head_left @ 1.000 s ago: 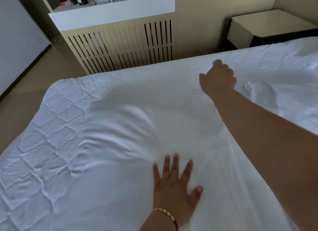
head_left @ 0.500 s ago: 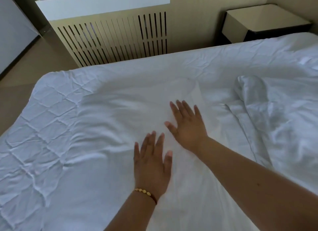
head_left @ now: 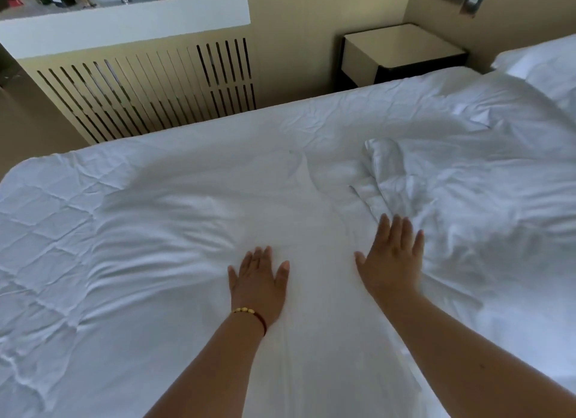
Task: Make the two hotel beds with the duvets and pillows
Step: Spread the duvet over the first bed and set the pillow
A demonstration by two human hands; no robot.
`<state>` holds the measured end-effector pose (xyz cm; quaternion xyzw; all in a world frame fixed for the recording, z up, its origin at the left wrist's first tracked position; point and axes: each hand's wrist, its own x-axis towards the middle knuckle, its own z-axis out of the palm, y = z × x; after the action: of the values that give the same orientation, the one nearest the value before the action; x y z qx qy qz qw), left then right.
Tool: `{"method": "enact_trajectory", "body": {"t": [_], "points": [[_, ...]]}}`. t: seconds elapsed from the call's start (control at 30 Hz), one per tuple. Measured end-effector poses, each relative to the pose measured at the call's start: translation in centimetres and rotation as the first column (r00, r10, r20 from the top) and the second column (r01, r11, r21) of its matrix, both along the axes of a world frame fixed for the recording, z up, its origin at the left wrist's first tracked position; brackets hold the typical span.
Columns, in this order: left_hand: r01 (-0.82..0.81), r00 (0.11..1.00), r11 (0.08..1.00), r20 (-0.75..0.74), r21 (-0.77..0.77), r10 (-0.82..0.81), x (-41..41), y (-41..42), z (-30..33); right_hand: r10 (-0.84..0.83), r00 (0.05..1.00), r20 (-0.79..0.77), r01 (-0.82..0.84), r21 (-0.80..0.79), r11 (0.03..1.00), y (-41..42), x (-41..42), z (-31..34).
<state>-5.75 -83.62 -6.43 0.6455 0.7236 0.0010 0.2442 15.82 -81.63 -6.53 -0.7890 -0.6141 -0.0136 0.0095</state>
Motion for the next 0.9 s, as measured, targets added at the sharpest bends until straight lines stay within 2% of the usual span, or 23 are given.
{"method": "enact_trajectory", "body": {"t": [0.07,0.17,0.27,0.37,0.47,0.6,0.67,0.73,0.8,0.9], "points": [[0.034,0.994,0.998,0.098,0.057,-0.039,2.3,-0.3,0.9,-0.197,0.976,0.096,0.213,-0.209,0.954,-0.8,3.7,0.4],[0.094,0.948,0.991,0.296,0.096,-0.119,6.1,-1.0,2.3,-0.299,0.95,0.091,0.312,-0.319,0.895,-2.9,7.7,0.7],[0.068,0.862,0.993,0.496,0.093,-0.106,9.0,-1.3,3.6,-0.207,0.978,-0.036,0.186,-0.315,0.931,-3.6,8.6,1.7],[0.035,0.797,0.999,0.604,-0.025,-0.013,13.4,-0.7,4.6,-0.154,0.979,-0.131,0.126,-0.199,0.972,-3.7,10.8,4.5],[-0.054,0.75,0.974,0.635,-0.221,0.186,17.2,1.3,4.2,-0.104,0.99,-0.098,0.098,-0.061,0.993,-2.8,14.5,5.5],[-0.204,0.688,0.88,0.576,-0.43,0.441,21.2,4.2,1.8,-0.019,0.997,-0.071,0.007,-0.157,0.988,-2.0,19.5,3.9],[-0.269,0.578,0.828,0.605,-0.492,0.547,23.1,5.5,0.5,0.011,0.993,-0.118,-0.031,-0.165,0.986,-2.0,21.3,2.8],[-0.304,0.429,0.779,0.651,-0.549,0.626,25.4,6.8,-0.5,0.054,0.982,-0.181,-0.082,-0.149,0.985,-2.0,22.7,1.8],[-0.309,0.344,0.769,0.688,-0.56,0.639,28.1,7.7,-0.3,0.09,0.961,-0.26,-0.125,-0.12,0.985,-1.8,23.6,1.2],[-0.357,0.339,0.825,0.762,-0.438,0.552,31.3,8.3,1.2,0.08,0.903,-0.423,-0.125,-0.081,0.989,-1.1,24.3,1.5]]}}
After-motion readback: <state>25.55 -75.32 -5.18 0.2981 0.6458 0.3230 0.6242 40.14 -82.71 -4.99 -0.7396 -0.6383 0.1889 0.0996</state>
